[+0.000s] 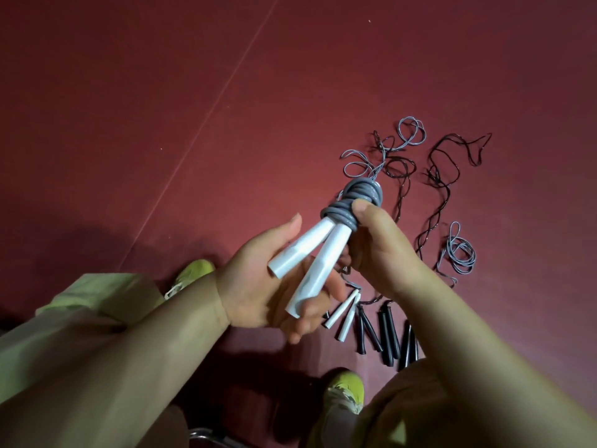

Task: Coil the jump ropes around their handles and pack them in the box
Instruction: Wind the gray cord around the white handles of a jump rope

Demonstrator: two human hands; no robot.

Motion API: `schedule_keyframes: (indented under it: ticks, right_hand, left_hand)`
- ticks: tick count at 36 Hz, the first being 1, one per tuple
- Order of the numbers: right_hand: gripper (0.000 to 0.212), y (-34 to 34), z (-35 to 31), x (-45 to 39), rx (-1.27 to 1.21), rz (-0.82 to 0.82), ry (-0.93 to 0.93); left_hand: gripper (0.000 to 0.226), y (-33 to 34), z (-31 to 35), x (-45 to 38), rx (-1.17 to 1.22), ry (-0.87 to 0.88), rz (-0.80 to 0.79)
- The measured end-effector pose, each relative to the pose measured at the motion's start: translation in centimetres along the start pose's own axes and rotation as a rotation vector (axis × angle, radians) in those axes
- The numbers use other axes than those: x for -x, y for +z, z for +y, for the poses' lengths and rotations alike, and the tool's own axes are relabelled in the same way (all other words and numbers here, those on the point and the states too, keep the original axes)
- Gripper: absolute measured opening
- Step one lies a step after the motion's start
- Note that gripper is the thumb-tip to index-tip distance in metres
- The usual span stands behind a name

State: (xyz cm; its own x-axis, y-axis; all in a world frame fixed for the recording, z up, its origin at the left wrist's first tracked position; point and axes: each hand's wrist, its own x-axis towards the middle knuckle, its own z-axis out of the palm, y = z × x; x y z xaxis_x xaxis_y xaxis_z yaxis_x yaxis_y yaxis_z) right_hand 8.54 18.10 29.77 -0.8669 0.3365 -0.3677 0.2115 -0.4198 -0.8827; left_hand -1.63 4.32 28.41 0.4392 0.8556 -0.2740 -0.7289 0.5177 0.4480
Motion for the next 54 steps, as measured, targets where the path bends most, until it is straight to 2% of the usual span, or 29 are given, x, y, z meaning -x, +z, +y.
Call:
schedule_keyframes:
  ticks: [3,9,12,14,18,21,24,27,30,36,44,49,51,54]
  right_hand:
    - [0.045,-0.5,0.4,-0.3,0.15,0.019,0.015]
    - [0.057,-1.0,0.1,0.0,0.455,0.07,0.087]
    - [0.055,-0.8,-0.1,0.3,0.517,0.158,0.066]
    - [0.054,-0.5,-0.2,0.4,0.636,0.252,0.024]
    - [0.055,-0.2,-0.4,0.8,0.741,0.389,-0.057]
    - [0.059,-0.6,-0.5,1.6,0.725,0.382,-0.031]
    - [0.061,-0.7,-1.1,3.1,0.729,0.327,0.11]
    - [0.063,-0.6,-1.7,4.2,0.623,0.306,0.191]
    - [0.067,-0.5,-2.2,4.6,0.555,0.312,0.198]
    - [0.068,-0.3,-1.7,6.5,0.533,0.326,0.258]
    - [0.06,-0.5,0.2,6.8,0.566,0.434,0.2]
    - [0.057,-0.7,1.6,4.6,0.542,0.411,0.199]
    - [0.055,-1.1,1.7,4.0,0.524,0.397,0.188]
    - [0.05,-1.7,1.7,3.8,0.539,0.351,0.159]
  left_hand:
    - [0.064,-0.2,0.1,0.1,0.017,-0.009,0.033]
    - [0.068,0.0,0.4,-0.4,-0.132,0.002,0.391]
    - [0.07,0.4,0.4,-0.8,-0.215,0.029,0.553]
    - [0.064,0.8,0.6,-1.1,-0.246,0.083,0.644]
    - [0.058,1.8,1.1,-1.7,-0.324,0.131,0.722]
    - [0.06,2.5,1.2,-1.9,-0.598,0.108,0.871]
    - [0.059,3.1,0.6,-1.8,-0.992,-0.003,1.022]
    - [0.058,4.2,-0.3,-1.8,-1.311,0.026,1.095]
    - [0.051,4.9,-0.8,-2.0,-1.496,0.071,1.183]
    - [0.043,5.7,-2.0,-1.3,-1.531,0.164,1.23]
    - [0.04,5.4,-3.0,-1.6,-1.423,0.094,1.225]
    - [0.041,3.5,-2.4,-2.0,-1.344,0.015,1.246]
    - [0.045,2.6,-2.0,-2.3,-1.278,-0.028,1.221]
    - [0.054,1.4,-1.5,-2.5,-1.18,-0.085,1.085]
